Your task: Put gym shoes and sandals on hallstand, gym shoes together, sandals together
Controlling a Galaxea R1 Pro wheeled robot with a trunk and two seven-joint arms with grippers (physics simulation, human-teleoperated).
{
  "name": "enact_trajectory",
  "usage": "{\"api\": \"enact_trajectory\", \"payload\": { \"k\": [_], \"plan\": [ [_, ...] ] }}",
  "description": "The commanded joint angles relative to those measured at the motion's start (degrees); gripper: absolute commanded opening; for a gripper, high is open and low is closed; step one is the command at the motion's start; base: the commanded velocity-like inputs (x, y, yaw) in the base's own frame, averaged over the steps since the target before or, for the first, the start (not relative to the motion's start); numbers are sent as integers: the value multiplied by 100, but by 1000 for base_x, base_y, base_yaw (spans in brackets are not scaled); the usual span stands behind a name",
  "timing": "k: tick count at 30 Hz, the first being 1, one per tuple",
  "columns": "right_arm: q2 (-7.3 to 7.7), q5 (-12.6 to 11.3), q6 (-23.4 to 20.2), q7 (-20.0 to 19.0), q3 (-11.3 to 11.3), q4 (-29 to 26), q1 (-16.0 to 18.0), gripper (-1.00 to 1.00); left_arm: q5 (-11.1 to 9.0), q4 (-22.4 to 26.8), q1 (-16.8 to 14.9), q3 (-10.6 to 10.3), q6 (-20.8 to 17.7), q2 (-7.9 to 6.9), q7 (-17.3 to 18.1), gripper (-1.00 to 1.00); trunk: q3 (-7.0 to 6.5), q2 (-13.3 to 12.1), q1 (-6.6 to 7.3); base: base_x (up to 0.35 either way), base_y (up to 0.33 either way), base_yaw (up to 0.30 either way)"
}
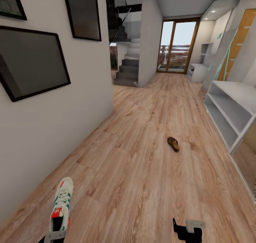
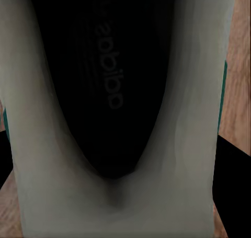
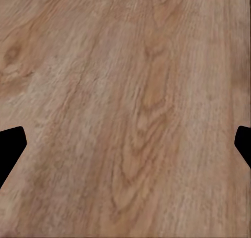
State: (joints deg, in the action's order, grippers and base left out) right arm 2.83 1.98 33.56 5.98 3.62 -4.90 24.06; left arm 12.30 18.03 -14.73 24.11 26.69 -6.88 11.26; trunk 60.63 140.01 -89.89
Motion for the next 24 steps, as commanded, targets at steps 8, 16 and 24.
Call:
{"api": "enact_trajectory", "payload": {
  "k": [8, 16, 24],
  "plan": [
    [-2, 22, 19, 0, 35, 6, 4, 100, 45, -1, -4, 51, 20, 2, 34, -100, 5, 2, -2, 339, 0, -276],
    [1, 14, 19, 7, 41, 0, 8, 100, 45, -1, -4, 50, 20, 2, 34, -100, 5, 2, -2, 339, 0, -157],
    [28, 21, 19, 0, 42, 5, 4, 100, 45, -1, -4, 50, 20, 2, 34, -100, 5, 2, -2, 339, 0, -18]
  ]
}}
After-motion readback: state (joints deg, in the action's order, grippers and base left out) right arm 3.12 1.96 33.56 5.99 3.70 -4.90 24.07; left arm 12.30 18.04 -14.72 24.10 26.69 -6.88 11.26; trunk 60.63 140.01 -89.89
